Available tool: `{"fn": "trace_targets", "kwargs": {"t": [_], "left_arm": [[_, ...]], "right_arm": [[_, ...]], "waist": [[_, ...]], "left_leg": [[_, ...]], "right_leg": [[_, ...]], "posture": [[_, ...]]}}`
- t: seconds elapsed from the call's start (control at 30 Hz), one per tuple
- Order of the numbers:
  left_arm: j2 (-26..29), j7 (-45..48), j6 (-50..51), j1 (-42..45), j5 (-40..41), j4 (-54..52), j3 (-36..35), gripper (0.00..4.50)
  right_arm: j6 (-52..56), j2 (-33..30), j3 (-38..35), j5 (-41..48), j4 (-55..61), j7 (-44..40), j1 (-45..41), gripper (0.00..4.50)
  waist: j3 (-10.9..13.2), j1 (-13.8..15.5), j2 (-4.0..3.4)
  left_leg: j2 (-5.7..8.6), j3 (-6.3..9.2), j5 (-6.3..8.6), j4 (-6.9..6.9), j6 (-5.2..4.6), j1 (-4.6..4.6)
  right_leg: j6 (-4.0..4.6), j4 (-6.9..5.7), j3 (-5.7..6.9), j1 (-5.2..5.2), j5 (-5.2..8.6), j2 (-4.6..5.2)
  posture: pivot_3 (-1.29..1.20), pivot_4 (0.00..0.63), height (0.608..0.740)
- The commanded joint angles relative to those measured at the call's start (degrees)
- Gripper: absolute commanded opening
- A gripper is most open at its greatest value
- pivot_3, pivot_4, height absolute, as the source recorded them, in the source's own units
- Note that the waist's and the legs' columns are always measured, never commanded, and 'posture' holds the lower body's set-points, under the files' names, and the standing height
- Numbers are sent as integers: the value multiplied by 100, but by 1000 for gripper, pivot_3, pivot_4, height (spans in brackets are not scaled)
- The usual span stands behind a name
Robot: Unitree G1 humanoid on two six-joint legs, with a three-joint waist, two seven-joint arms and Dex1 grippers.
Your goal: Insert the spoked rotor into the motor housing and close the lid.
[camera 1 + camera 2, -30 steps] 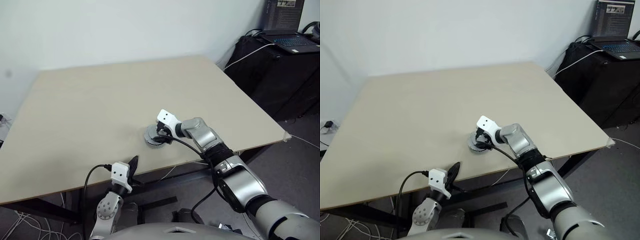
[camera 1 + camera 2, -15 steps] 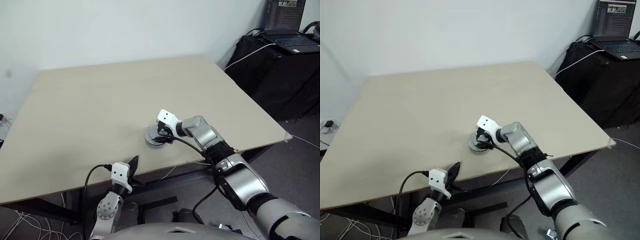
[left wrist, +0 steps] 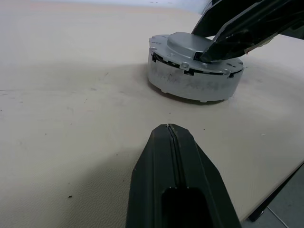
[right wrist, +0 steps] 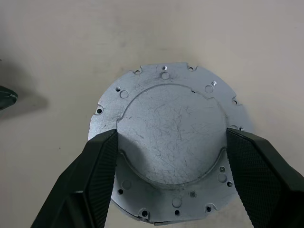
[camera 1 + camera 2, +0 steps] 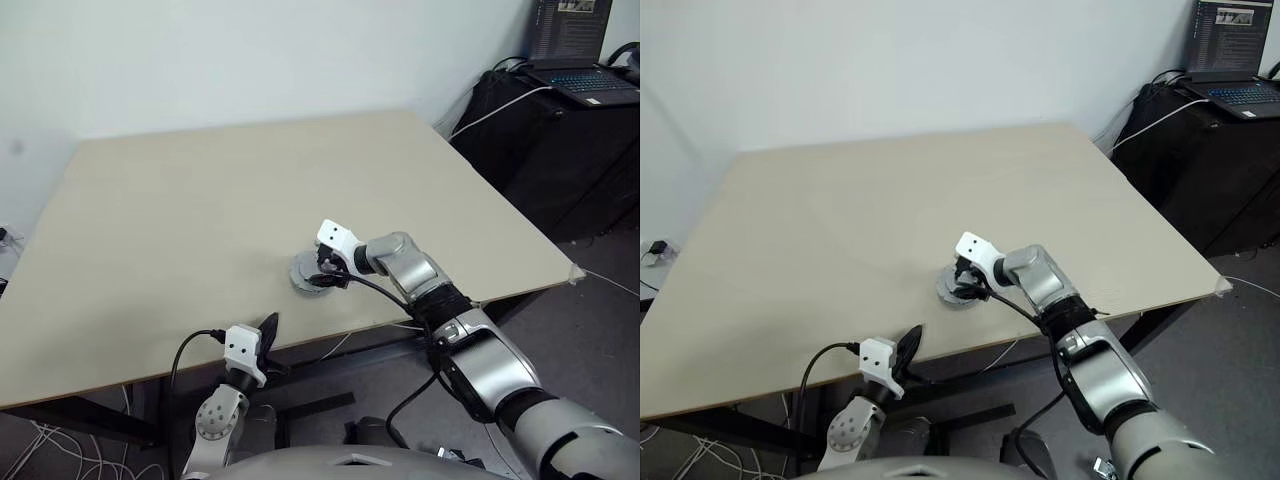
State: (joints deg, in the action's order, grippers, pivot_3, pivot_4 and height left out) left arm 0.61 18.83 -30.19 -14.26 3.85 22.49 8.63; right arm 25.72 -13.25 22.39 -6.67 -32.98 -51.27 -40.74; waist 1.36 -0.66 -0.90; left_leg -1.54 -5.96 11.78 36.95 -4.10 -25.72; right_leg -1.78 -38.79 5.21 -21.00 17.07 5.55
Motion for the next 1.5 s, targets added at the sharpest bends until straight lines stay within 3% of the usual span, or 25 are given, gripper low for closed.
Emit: {"fn": "trace_targets", "kwargs": {"t": [0.03, 0.63, 1.1, 1.5], "left_arm": [[-32, 32, -59, 78, -42, -10, 62, 0], [-56, 32, -66, 112, -45, 64, 100, 0], [-67, 24, -83, 121, -43, 103, 113, 0], [-67, 30, -93, 122, -44, 116, 114, 0]], "right_arm": [[158, -54, 42, -153, 13, 139, -53, 3182], [1113, 29, -25, 38, -316, -6, -417, 3182], [457, -221, 397, -207, -100, -220, -284, 3182], [549, -214, 429, -221, -206, -111, -300, 3182]], "waist": [[0, 2, 0], [-1, 9, 0], [0, 6, -1], [0, 5, -1]], "left_leg": [[0, 0, 0, 0, 0, 0], [2, 0, 0, 1, -1, -1], [3, 0, 1, 0, -2, -2], [3, 0, 1, -1, -2, -2]], "right_leg": [[0, 0, 0, 0, 0, 0], [0, 1, 0, 0, 0, 6], [-1, 3, 1, 0, 0, 6], [-1, 3, 0, -1, 0, 6]], "posture": [[0, 0, 740], [0, 0, 740], [0, 0, 740], [0, 0, 740]]}}
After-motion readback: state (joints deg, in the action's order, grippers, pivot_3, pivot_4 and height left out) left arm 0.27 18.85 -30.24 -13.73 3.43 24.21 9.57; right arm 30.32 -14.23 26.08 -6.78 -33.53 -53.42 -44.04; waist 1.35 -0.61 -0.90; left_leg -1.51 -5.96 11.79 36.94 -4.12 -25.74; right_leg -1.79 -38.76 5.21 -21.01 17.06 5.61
